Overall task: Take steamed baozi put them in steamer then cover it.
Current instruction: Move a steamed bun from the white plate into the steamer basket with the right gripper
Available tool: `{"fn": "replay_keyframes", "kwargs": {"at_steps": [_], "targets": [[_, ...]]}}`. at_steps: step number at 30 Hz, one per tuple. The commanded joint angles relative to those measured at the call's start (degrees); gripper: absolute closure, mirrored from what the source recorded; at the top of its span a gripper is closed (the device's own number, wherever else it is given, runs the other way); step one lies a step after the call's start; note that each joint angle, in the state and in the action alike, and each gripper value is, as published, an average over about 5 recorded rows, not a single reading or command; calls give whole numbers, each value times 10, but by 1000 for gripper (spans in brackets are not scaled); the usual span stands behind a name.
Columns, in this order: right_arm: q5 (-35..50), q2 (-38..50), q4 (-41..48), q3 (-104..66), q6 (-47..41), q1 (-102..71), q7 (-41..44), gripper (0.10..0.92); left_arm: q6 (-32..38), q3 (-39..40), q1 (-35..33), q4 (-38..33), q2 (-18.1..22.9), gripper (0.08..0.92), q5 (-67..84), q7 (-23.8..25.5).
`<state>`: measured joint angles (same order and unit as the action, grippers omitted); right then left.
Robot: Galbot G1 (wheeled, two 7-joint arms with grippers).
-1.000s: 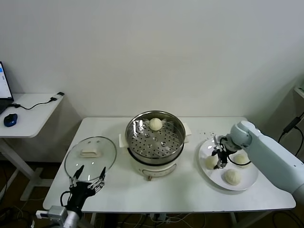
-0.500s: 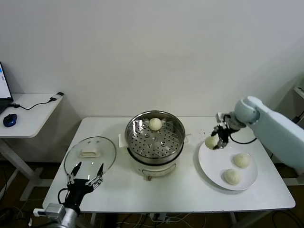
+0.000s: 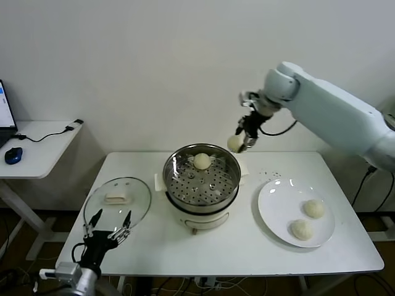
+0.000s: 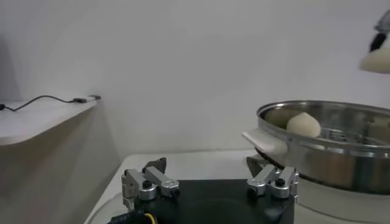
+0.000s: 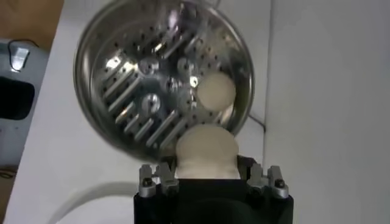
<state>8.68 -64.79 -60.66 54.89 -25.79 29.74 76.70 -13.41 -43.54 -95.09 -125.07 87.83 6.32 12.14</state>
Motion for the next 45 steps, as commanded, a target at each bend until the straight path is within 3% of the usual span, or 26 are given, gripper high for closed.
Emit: {"fn": "replay_keyframes", "kwargs": {"at_steps": [1, 13, 27, 33, 37, 45], "targets": [[37, -137, 50, 55, -24, 26, 5, 372, -3, -1, 2, -2, 3, 177, 7, 2], [-22, -218, 122, 52, -27, -70, -8, 372, -5, -4, 6, -13, 0, 177, 23, 3], [-42, -233, 130, 49, -28, -103, -19, 365, -4, -3, 18, -9, 4, 177, 34, 7], [-49, -230, 130, 37, -28, -112, -39, 273, -4, -2, 18, -9, 4, 177, 35, 7], [-48, -214, 115, 23, -30, -104, -40, 210, -5, -2, 17, -9, 3, 177, 34, 7], [-41, -74, -19, 10, -9, -21, 27, 202, -4, -7, 12, -9, -2, 177, 33, 7]]}}
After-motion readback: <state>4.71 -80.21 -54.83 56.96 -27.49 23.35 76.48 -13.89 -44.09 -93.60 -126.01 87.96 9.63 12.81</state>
